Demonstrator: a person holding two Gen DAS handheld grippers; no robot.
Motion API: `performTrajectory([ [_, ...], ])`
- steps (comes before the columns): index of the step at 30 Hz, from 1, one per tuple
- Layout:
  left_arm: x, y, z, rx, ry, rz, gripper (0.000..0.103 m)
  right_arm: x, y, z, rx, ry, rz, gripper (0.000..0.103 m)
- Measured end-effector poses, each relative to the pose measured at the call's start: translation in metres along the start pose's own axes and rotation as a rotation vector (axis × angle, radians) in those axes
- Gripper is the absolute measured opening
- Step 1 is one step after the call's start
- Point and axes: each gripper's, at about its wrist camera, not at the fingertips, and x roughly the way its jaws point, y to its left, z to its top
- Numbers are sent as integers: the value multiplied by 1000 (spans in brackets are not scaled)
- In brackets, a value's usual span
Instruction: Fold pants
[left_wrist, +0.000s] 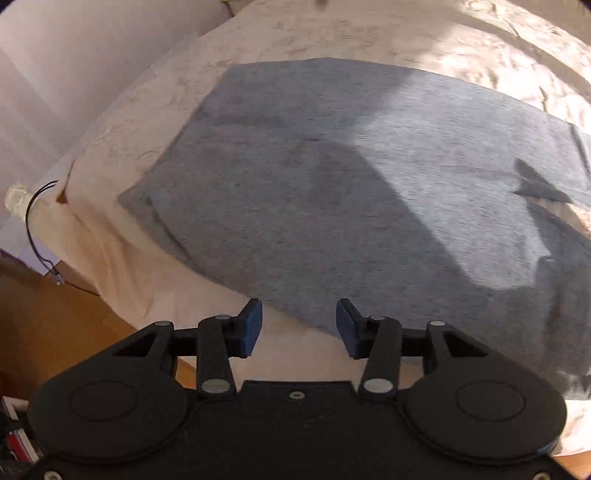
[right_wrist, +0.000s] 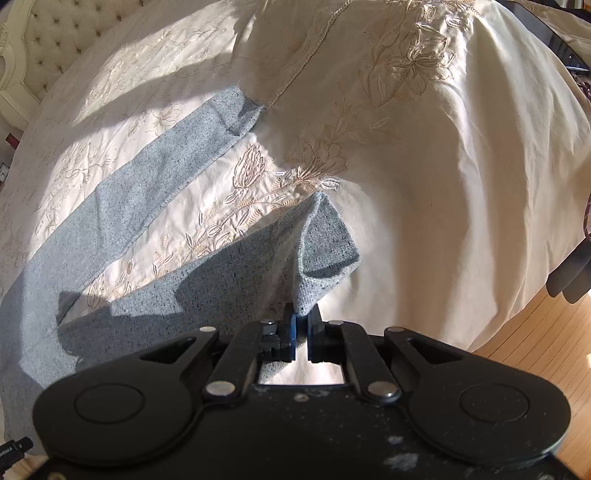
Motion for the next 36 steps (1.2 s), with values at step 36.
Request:
performTrajectory([
  [36, 134, 105, 30, -275, 227, -379, 28, -45, 69, -15, 49, -164, -213, 6],
])
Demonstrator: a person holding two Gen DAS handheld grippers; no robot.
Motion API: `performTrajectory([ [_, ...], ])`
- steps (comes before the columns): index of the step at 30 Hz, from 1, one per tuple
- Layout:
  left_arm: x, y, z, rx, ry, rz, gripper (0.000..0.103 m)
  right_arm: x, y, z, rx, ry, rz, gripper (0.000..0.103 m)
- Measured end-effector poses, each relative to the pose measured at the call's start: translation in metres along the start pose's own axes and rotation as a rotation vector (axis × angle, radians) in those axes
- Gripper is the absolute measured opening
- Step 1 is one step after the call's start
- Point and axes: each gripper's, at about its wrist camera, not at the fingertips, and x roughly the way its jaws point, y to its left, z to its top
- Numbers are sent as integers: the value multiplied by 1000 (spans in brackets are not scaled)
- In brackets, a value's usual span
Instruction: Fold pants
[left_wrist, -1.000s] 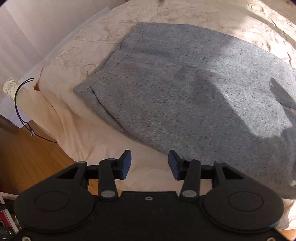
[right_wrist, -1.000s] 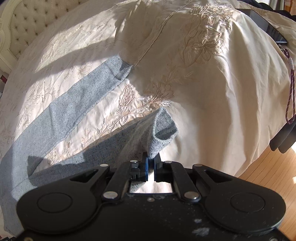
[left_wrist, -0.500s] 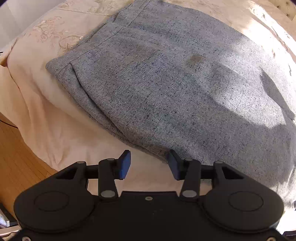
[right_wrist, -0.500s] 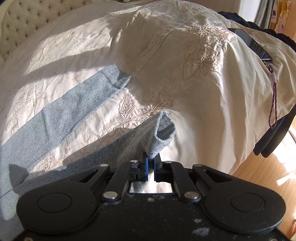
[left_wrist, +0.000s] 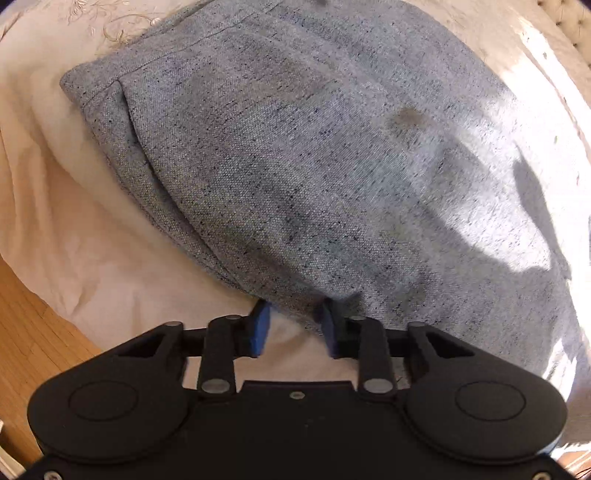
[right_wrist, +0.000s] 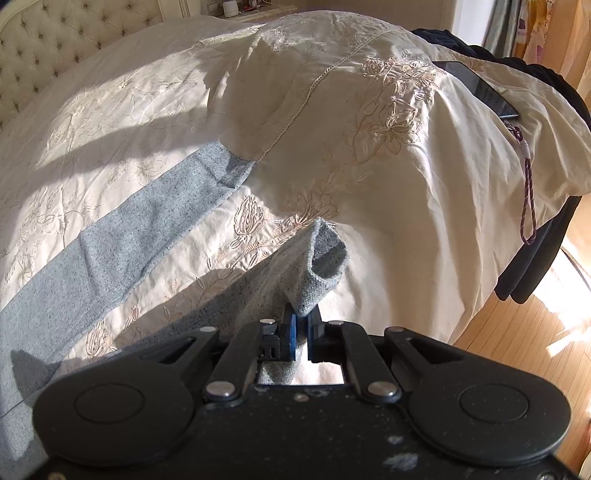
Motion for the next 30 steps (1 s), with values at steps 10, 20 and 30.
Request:
performTrajectory([
  [10, -76, -34, 12, 74, -154, 1, 10, 2, -17, 8, 90, 102, 2, 6],
  [20, -114, -102, 82, 34, -313, 75, 0, 48, -8, 83, 221, 251, 105, 6],
  [30, -117, -116, 47, -26, -251, 106, 14, 95, 20, 136, 232, 345, 209, 6],
])
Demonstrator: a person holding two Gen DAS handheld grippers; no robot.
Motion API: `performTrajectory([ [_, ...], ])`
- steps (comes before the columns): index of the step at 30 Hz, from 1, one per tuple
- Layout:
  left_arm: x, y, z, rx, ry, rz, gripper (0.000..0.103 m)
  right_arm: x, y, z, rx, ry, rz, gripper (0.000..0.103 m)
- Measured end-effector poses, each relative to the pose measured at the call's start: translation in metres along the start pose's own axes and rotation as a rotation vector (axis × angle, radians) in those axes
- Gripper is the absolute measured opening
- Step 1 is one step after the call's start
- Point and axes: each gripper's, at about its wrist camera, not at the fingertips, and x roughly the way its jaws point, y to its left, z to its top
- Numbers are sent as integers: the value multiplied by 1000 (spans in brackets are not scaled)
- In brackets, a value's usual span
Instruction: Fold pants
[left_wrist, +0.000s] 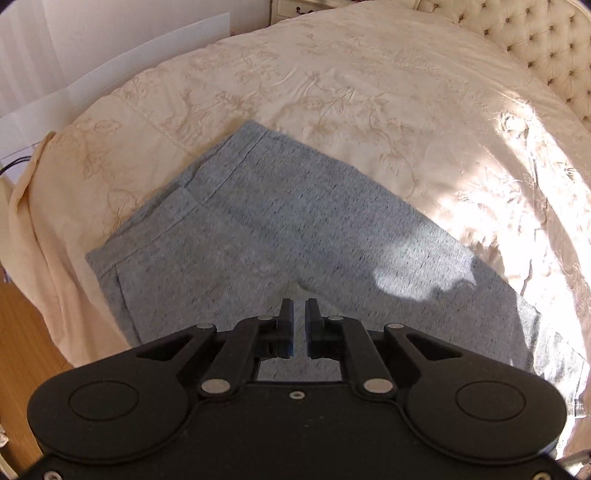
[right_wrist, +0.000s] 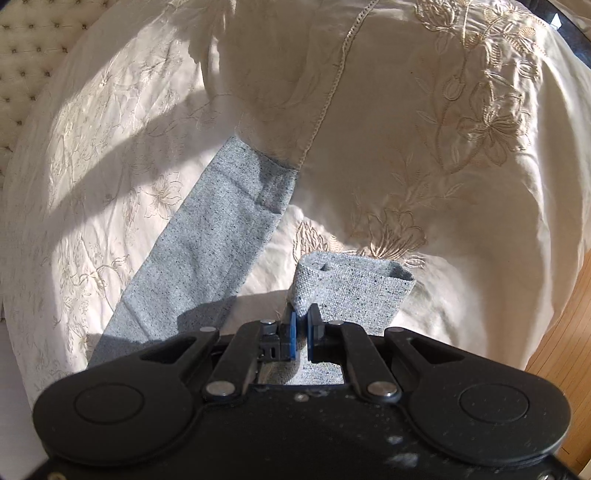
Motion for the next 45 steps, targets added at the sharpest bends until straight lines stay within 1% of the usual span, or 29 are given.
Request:
performTrajectory([
  [2, -4, 6, -10, -12, 14, 20, 14, 5, 6, 8, -2, 10, 16, 6],
  [5, -8, 12, -29, -10, 58, 48, 14, 12, 15, 18, -20, 15, 20, 6],
  [6, -7, 14, -35, -15, 86, 51, 17, 14, 17, 20, -24, 15, 20, 6],
  [8, 1, 19, -42, -38, 135, 44, 18, 16, 18, 23, -24, 18, 21, 6],
  [12, 20, 21, -55, -88, 227, -4, 18, 19, 20, 24, -38, 17, 14, 6],
  [15, 28, 19, -63, -85, 266, -19, 19, 18, 20, 22, -40, 10, 6, 6],
  [16, 31, 19, -65, -88, 278, -26, 27, 17, 20, 21, -38, 6, 4, 6],
  [17, 33, 20, -66, -94, 287, -31, 31, 16, 20, 19, -37, -1, 3, 6],
  [18, 36, 21, -67, -107, 299, -39, 37, 15, 20, 18, -37, -6, 2, 6],
  [21, 45, 26, -68, -173, 337, -70, 39, 13, 22, 14, -42, -22, -13, 6],
  [24, 59, 33, -69, -245, 378, -98, 44, 10, 25, 10, -59, -39, -28, 6],
  [27, 72, 35, -73, -265, 433, -79, 45, 7, 26, 6, -53, -58, -37, 6],
  [31, 71, 39, -80, -254, 452, -37, 45, 1, 25, 2, -49, -73, -46, 6],
  [34, 77, 43, -84, -263, 463, -38, 45, -2, 24, 0, -46, -77, -51, 6],
  [36, 82, 44, -83, -281, 454, -40, 45, -3, 25, -2, -50, -79, -56, 6],
  [42, 96, 36, -82, -273, 424, -33, 45, -8, 25, -5, -54, -86, -60, 6],
  [45, 105, 36, -84, -284, 442, -28, 45, -10, 24, -6, -53, -88, -58, 6],
])
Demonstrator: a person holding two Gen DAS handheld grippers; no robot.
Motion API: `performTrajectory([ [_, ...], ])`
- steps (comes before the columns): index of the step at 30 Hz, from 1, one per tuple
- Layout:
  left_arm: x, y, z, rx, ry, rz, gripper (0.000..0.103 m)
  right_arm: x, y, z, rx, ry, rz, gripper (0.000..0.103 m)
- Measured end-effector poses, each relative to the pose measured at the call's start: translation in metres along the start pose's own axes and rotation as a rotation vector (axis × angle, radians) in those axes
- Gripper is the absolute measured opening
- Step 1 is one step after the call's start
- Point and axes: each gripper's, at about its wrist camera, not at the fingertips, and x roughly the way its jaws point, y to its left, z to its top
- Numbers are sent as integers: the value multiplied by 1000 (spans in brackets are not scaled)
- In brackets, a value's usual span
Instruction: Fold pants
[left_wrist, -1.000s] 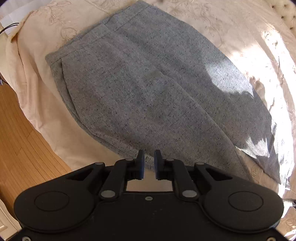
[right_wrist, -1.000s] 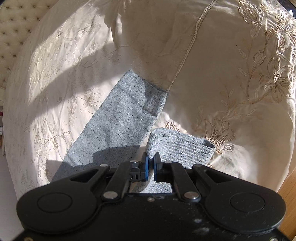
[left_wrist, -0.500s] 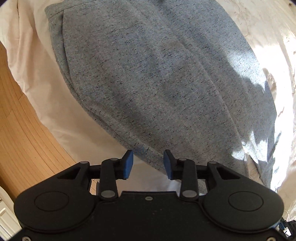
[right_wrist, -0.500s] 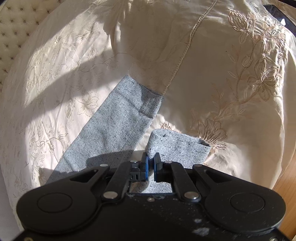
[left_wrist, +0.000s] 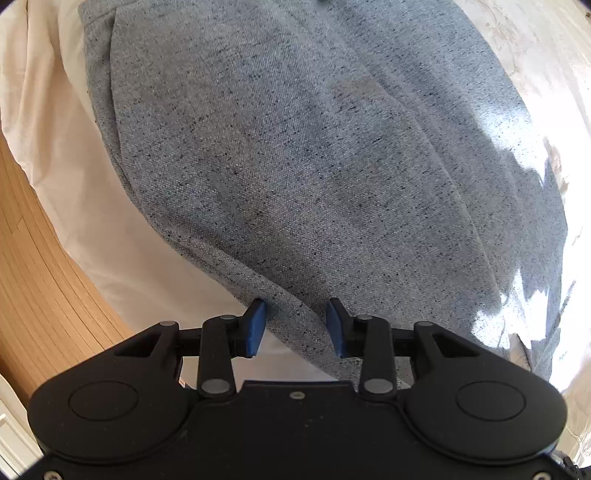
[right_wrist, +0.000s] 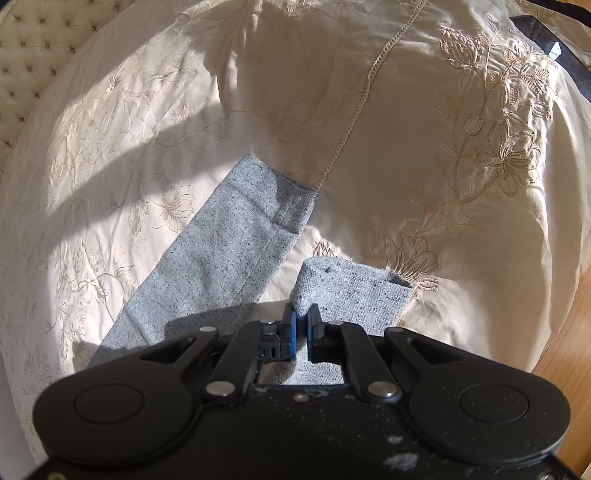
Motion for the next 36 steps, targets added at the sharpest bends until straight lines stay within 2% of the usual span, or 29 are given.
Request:
performTrajectory([
  [3, 2, 3, -3, -6, 22, 0, 45, -2, -2, -2, 7, 0, 0, 6],
  [7, -8, 5, -11, 37, 12, 12, 45, -5, -6, -3, 20, -2, 0, 6],
  [12, 9, 4, -1, 11, 53, 2, 44, -4, -6, -3, 29, 3, -6, 6],
  [14, 10, 1, -1, 17, 46, 21, 18, -4, -5, -4, 30, 4, -9, 6],
  [15, 6, 0, -2, 20, 24, 32, 11, -4, -5, -4, 29, 4, -9, 6],
  [17, -9, -7, -3, 24, -31, 26, 7, -5, -5, -4, 36, 9, -7, 6],
  [22, -72, -59, -6, 203, -223, 12, 7, -7, -6, 3, 56, -3, -5, 6],
  [25, -97, -100, 9, 291, -309, -19, 7, -7, -2, 14, 65, -23, 10, 6],
  [29, -100, -148, 43, 362, -344, -41, 7, 1, 10, 36, 72, -51, 25, 6],
  [33, -78, -186, 75, 405, -339, -13, 7, 20, 26, 58, 100, -54, 49, 6],
  [36, -54, -212, 92, 420, -322, 34, 7, 42, 41, 74, 111, -51, 53, 6],
])
